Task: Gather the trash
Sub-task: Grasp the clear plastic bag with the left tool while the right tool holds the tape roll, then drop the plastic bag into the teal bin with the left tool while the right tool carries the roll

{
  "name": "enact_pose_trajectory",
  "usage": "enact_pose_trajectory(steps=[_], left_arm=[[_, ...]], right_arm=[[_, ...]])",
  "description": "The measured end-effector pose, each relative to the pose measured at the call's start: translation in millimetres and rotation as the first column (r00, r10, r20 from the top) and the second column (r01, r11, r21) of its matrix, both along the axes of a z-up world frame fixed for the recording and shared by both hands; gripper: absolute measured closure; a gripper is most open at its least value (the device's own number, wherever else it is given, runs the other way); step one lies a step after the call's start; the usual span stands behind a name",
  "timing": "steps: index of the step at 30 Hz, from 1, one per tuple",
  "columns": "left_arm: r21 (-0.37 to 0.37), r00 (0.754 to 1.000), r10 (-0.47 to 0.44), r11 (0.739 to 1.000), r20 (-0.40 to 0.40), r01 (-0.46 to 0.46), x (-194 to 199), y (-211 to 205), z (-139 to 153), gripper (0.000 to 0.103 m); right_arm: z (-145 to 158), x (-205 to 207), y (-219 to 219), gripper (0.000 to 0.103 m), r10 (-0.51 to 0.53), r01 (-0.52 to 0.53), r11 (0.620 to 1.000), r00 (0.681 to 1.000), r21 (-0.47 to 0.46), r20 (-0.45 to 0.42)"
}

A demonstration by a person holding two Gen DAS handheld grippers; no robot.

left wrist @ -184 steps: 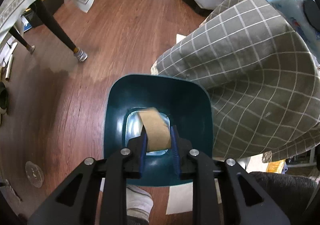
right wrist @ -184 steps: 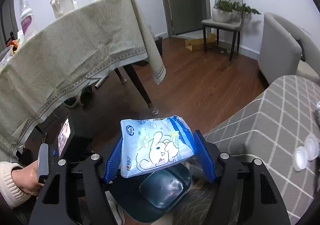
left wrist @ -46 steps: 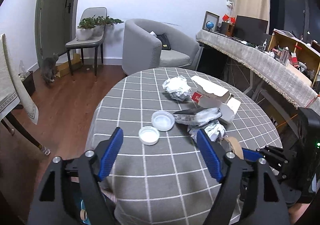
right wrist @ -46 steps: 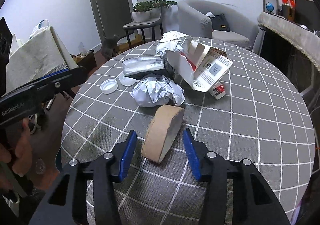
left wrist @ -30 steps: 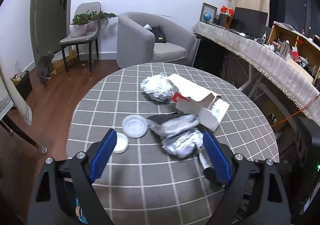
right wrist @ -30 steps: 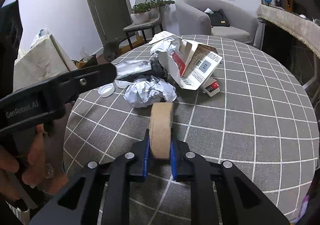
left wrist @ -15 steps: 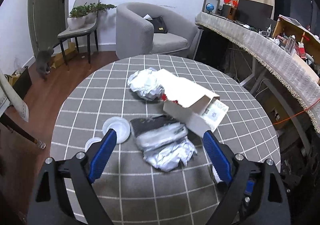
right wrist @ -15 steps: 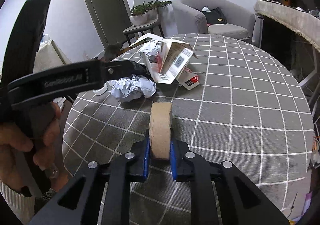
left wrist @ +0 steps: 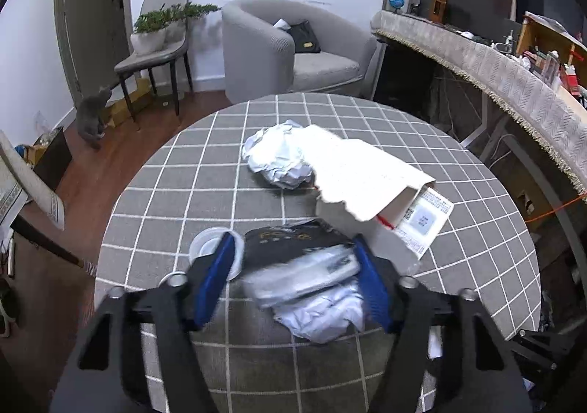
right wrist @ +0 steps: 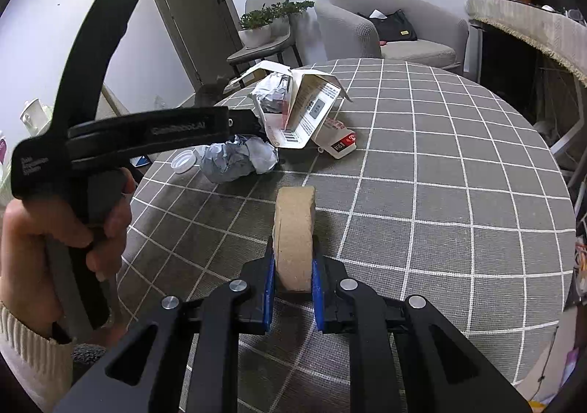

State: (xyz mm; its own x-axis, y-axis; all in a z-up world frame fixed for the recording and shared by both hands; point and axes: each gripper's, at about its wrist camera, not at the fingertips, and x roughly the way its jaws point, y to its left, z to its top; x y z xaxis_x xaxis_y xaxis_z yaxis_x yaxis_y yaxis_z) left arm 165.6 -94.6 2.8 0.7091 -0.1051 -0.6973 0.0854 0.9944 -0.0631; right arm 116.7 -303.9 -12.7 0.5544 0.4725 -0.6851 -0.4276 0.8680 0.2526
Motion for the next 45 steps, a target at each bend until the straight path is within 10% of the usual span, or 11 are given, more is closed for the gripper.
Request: enact_pose_trajectory(steps=[45], left_arm=[[-0.083, 0.981, 0.034, 0.996, 0.189, -0.019, -98, 104, 6, 0.047]], right_arm=[[45, -14, 100, 0.086, 0.102, -0.111, 0.992, 0.986, 0.063, 0.136]])
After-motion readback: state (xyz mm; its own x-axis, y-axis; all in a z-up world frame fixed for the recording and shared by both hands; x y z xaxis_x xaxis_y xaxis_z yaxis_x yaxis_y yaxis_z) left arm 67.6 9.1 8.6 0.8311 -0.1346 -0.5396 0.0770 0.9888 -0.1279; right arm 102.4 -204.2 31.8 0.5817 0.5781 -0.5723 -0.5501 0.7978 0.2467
